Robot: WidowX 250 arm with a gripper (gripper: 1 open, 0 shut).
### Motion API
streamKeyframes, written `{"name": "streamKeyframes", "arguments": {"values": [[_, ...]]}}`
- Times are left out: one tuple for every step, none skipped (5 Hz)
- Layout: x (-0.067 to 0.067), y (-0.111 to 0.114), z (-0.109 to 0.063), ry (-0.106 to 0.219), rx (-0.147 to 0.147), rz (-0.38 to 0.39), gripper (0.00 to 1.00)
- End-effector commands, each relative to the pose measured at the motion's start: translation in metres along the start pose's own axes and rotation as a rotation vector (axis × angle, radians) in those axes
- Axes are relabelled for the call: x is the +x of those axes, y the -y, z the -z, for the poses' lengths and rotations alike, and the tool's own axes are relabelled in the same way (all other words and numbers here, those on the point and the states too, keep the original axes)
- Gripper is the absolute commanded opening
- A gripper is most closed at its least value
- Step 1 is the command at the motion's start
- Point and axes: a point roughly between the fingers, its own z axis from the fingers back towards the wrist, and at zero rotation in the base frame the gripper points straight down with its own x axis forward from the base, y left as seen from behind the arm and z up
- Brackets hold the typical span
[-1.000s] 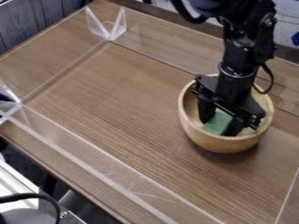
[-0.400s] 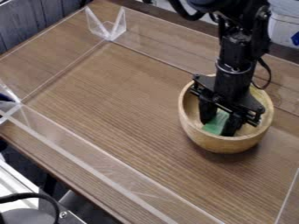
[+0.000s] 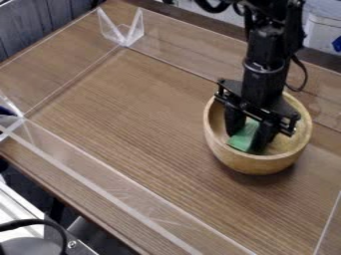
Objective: Remove the green block from inside the brown bowl and put it on the table
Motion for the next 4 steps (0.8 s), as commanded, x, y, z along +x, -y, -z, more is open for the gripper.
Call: {"name": "streamKeyframes", "arguments": {"values": [[0.0095,-0.0023,-0.0258,0.111,0.008,-0.009,0.00],[0.0065,-0.0037,-0.0244,0.121,0.020,-0.022,0.00],[0.0034,-0.0055,-0.0238,0.132,0.033,-0.035,0.00],[0.0026,-0.0099,-0.0279,0.111,0.040,-0.015,0.00]]}}
